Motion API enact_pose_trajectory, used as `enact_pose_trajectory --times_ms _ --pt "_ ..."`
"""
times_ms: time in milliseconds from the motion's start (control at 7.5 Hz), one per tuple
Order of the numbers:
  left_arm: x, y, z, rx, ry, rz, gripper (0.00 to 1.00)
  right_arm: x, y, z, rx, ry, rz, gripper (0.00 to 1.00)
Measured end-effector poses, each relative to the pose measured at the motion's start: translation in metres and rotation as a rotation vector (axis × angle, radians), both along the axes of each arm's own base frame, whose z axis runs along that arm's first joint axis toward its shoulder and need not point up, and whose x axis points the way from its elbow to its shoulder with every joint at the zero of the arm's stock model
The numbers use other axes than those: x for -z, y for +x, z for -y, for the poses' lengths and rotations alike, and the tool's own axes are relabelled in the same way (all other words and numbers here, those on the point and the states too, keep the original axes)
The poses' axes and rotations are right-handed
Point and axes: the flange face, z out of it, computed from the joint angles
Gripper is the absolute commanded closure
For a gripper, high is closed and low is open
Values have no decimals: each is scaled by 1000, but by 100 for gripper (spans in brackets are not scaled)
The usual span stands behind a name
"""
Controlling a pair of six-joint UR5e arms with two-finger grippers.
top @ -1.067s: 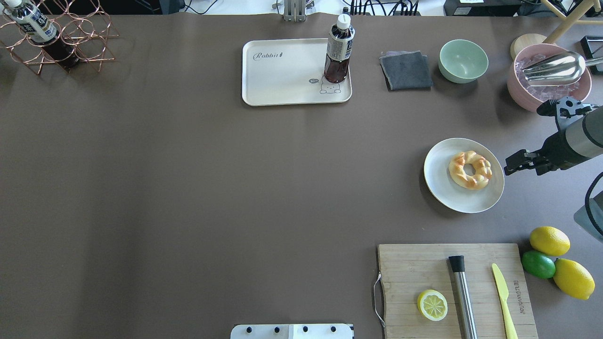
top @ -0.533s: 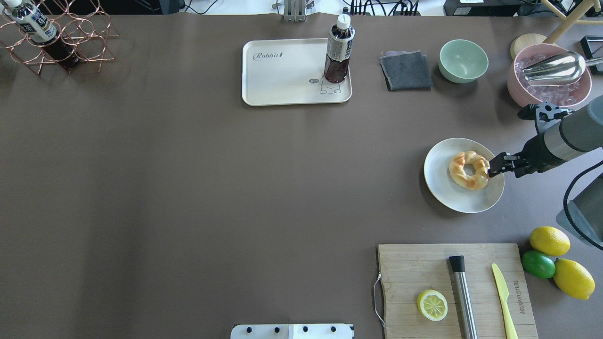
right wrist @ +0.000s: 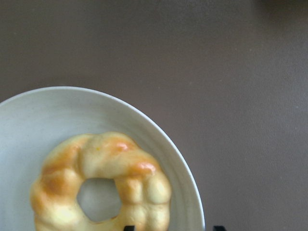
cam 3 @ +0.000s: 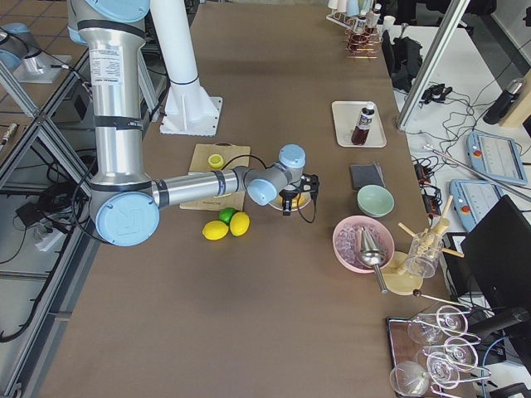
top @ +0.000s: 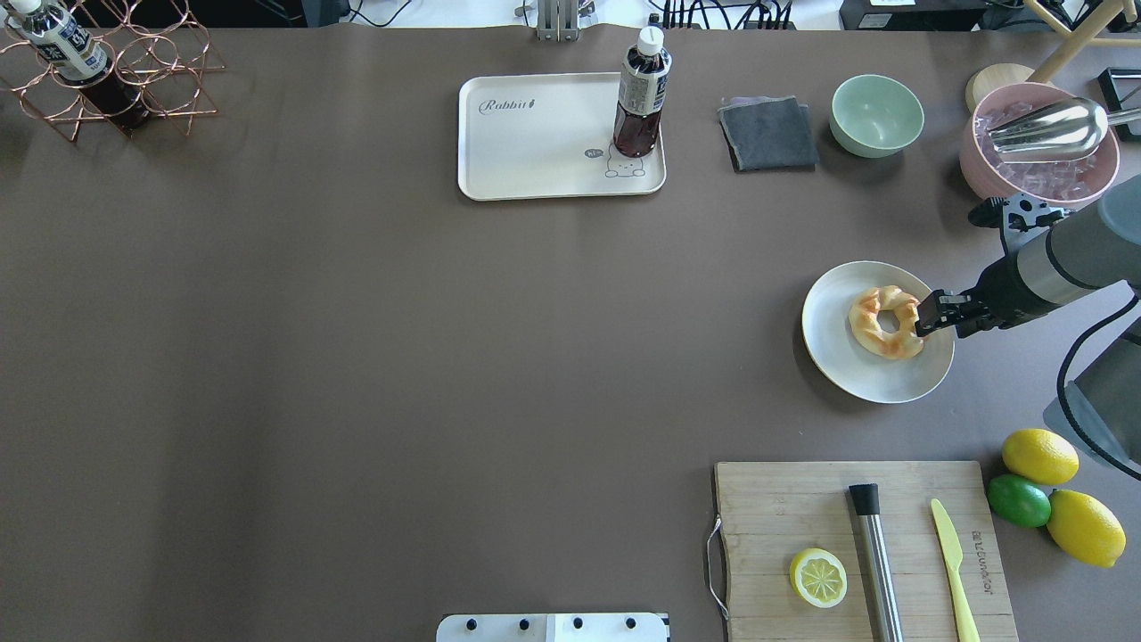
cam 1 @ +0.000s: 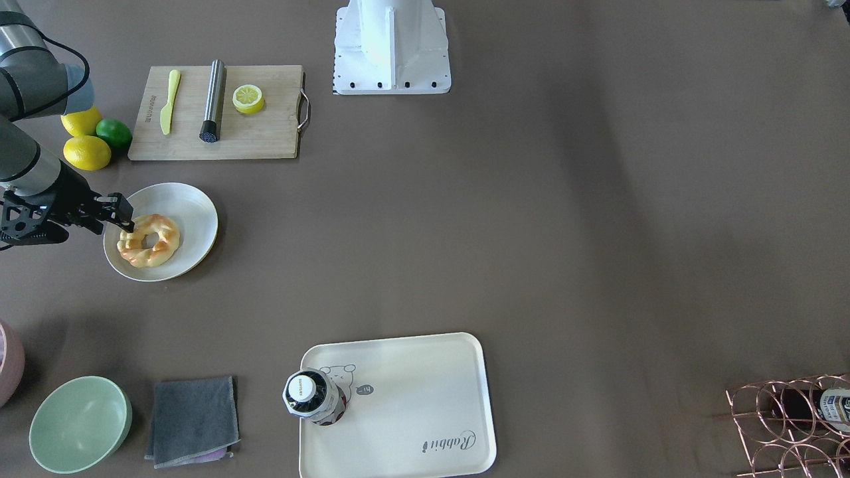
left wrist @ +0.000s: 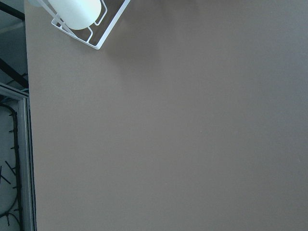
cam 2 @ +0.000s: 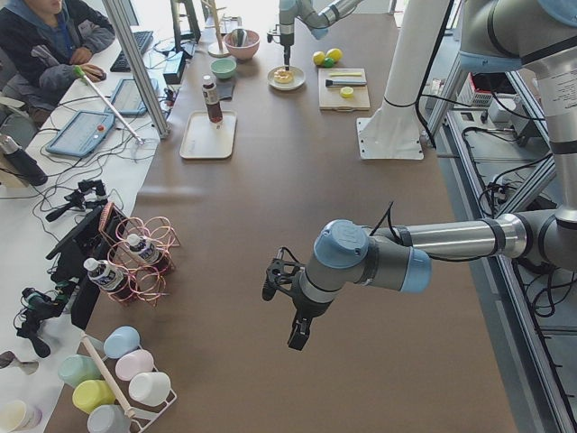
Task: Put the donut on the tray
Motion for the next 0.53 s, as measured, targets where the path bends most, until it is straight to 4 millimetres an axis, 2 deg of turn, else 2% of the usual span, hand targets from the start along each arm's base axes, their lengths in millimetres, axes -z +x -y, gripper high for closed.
enact_pose_trajectory --times_ms 133,533 --pt "0 0 0 0 0 0 3 2 5 0 0 -2 11 43" --pt "0 0 -1 0 0 0 3 -16 19 -9 8 -13 -7 52"
